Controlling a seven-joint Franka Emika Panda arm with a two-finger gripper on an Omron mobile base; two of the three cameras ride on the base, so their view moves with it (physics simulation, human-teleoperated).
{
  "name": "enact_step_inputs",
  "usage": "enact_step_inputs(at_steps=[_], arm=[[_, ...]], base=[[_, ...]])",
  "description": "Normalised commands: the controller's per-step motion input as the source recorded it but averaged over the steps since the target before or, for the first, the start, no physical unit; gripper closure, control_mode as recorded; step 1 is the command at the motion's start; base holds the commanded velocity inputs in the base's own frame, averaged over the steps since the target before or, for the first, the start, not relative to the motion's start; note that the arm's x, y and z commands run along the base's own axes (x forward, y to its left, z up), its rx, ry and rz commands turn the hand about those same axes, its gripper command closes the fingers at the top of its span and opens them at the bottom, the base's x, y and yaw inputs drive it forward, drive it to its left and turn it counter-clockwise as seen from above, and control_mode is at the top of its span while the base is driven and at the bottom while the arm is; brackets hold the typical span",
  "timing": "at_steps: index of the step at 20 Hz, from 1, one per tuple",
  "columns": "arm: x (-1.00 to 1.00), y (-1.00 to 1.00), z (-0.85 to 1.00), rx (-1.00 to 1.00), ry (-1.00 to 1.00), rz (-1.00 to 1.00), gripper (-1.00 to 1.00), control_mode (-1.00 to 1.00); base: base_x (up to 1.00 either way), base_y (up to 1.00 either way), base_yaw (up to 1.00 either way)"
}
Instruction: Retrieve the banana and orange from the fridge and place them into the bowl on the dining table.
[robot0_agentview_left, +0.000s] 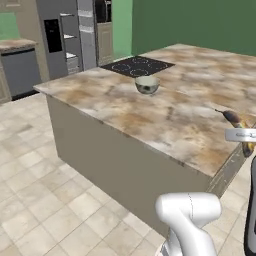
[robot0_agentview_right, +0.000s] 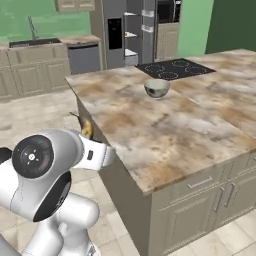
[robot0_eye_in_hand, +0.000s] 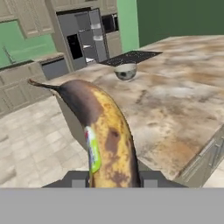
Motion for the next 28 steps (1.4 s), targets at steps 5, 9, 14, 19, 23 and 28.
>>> enact_step_inputs(at_steps=[5,9,14,19,23,28], arm=[[0.0,0.0,0.0,0.0,0.0,0.0,1.0,1.0],[0.0,0.0,0.0,0.0,0.0,0.0,1.0,1.0],[0.0,0.0,0.0,0.0,0.0,0.0,1.0,1.0],[0.0,0.0,0.0,0.0,0.0,0.0,1.0,1.0],[0.0,0.0,0.0,0.0,0.0,0.0,1.0,1.0],[0.0,0.0,0.0,0.0,0.0,0.0,1.0,1.0]], base=[[0.7,1.0,-0.44],[0.68,1.0,-0.44],[0.63,1.0,-0.43],[0.59,1.0,-0.43],[0.56,1.0,-0.43],[0.84,0.87,-0.47]])
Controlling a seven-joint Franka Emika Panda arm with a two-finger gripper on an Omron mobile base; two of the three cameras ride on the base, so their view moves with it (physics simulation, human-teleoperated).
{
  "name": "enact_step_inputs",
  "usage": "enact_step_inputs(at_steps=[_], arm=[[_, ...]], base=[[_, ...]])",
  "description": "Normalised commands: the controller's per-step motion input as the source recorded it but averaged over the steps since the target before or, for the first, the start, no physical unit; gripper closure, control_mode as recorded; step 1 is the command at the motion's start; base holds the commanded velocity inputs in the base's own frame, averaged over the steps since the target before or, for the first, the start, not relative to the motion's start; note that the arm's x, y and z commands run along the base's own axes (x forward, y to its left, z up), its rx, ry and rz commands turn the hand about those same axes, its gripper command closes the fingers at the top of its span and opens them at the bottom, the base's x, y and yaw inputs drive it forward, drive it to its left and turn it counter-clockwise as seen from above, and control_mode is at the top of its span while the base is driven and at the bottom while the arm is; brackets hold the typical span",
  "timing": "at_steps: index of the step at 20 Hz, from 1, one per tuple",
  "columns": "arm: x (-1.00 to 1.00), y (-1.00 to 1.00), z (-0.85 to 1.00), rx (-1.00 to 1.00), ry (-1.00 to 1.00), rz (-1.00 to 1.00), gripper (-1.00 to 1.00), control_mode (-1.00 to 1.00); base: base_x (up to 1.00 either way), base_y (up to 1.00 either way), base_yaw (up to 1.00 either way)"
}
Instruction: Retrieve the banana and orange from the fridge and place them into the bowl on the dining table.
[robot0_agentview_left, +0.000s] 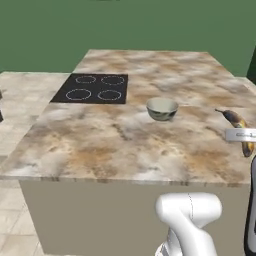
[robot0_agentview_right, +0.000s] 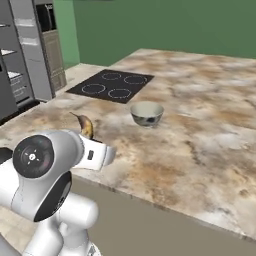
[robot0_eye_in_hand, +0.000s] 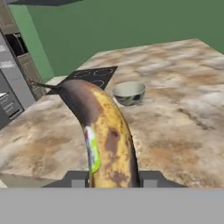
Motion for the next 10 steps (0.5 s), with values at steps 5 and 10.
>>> enact_step_inputs(at_steps=[5,10], arm=[[0.0,0.0,0.0,0.0,0.0,0.0,1.0,1.0],[0.0,0.0,0.0,0.0,0.0,0.0,1.0,1.0]], base=[[1.0,0.4,-0.45],[1.0,0.13,-0.33]])
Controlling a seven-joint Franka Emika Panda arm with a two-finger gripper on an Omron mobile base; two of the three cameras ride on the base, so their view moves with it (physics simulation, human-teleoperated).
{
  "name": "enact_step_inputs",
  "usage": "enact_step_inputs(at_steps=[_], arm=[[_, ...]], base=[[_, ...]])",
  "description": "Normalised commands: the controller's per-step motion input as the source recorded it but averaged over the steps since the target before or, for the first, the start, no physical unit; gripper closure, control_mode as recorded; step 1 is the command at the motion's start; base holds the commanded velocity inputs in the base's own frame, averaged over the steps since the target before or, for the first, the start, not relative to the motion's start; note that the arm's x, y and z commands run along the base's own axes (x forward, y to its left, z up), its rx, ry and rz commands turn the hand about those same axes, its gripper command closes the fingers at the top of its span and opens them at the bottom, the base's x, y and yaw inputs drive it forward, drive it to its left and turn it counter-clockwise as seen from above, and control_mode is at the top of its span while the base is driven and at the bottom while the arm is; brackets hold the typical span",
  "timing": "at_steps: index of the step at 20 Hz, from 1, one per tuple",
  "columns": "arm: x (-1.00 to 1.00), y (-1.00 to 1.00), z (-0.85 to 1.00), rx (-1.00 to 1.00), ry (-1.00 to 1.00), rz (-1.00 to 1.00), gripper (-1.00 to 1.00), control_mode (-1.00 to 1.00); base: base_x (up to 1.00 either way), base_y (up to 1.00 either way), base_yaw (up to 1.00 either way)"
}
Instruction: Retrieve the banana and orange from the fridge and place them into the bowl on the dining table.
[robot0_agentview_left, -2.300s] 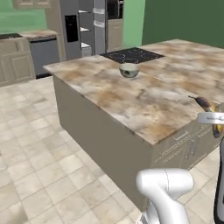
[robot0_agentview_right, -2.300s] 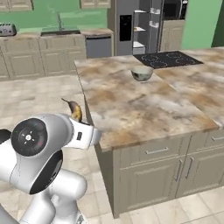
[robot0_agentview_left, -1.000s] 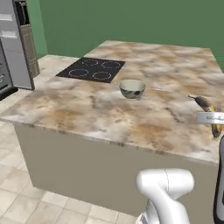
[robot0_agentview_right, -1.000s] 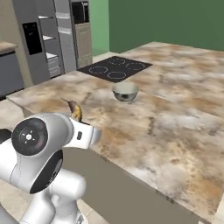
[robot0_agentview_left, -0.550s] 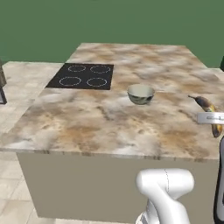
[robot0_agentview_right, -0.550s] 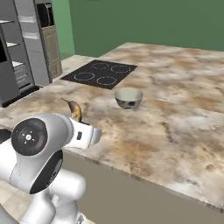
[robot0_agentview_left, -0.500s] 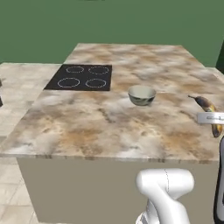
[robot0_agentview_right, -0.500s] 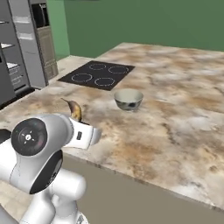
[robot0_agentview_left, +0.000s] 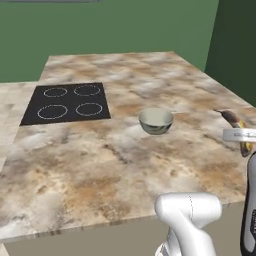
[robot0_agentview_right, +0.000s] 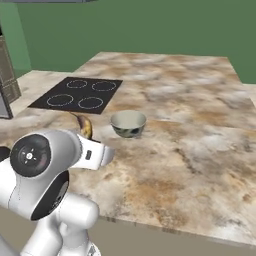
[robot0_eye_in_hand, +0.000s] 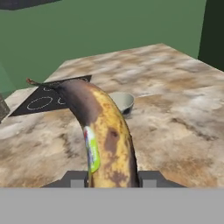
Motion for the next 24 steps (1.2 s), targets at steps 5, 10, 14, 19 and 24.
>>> enact_step_inputs(at_steps=[5,10,14,19,24], arm=[[0.0,0.0,0.0,0.0,0.0,0.0,1.0,1.0],[0.0,0.0,0.0,0.0,0.0,0.0,1.0,1.0],[0.0,0.0,0.0,0.0,0.0,0.0,1.0,1.0],[0.61,0.01,0.0,0.0,0.1,-0.03,1.0,-1.0],[0.81,0.03,0.0,0.0,0.23,-0.03,1.0,-1.0]], base=[[0.81,0.0,-0.06],[0.27,0.0,0.0],[0.25,0.01,0.0],[0.12,0.02,-0.01],[0.0,0.0,0.0]])
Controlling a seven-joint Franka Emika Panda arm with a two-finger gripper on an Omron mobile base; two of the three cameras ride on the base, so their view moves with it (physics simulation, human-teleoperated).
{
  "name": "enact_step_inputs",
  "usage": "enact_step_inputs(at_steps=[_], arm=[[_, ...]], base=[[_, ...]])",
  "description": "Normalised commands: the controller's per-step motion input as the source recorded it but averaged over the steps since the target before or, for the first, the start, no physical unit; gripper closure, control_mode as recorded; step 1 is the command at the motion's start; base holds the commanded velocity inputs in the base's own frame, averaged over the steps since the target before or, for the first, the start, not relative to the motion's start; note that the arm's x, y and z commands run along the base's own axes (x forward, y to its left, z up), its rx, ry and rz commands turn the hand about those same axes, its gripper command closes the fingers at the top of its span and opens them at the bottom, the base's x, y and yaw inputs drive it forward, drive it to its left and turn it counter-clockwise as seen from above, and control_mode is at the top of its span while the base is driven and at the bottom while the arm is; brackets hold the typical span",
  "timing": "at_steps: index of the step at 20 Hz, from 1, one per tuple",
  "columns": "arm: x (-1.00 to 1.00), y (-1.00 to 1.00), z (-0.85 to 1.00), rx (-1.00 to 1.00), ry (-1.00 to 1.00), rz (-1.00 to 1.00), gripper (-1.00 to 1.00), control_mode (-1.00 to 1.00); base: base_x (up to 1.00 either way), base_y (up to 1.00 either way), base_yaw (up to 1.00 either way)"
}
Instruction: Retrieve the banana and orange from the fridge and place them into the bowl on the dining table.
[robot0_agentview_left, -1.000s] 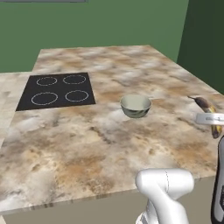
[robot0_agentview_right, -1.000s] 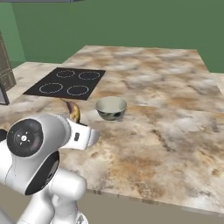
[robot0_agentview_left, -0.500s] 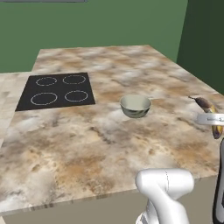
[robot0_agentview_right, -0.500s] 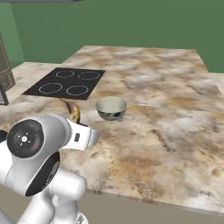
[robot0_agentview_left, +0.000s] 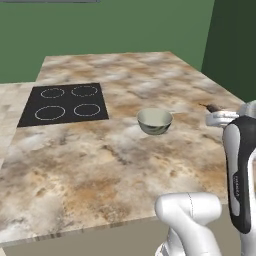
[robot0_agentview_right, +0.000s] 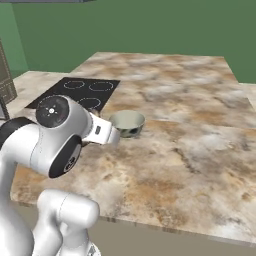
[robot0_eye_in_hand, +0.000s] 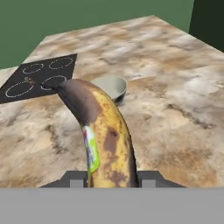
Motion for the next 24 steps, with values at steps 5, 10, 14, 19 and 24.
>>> enact_step_inputs(at_steps=[5,10,14,19,24], arm=[[0.61,0.03,-0.1,0.0,0.13,-0.01,1.0,-1.0],[0.54,0.04,-0.25,0.0,0.02,0.0,1.0,-1.0],[0.59,0.08,-0.39,0.0,0.0,0.0,1.0,-1.0],[0.65,0.1,-0.41,0.0,0.0,0.0,1.0,-1.0],[0.53,0.1,-0.39,0.0,0.03,0.0,1.0,-1.0]], base=[[0.0,0.0,0.0],[0.0,0.0,0.0],[0.0,0.0,0.0],[0.0,0.0,0.0],[0.0,0.0,0.0]])
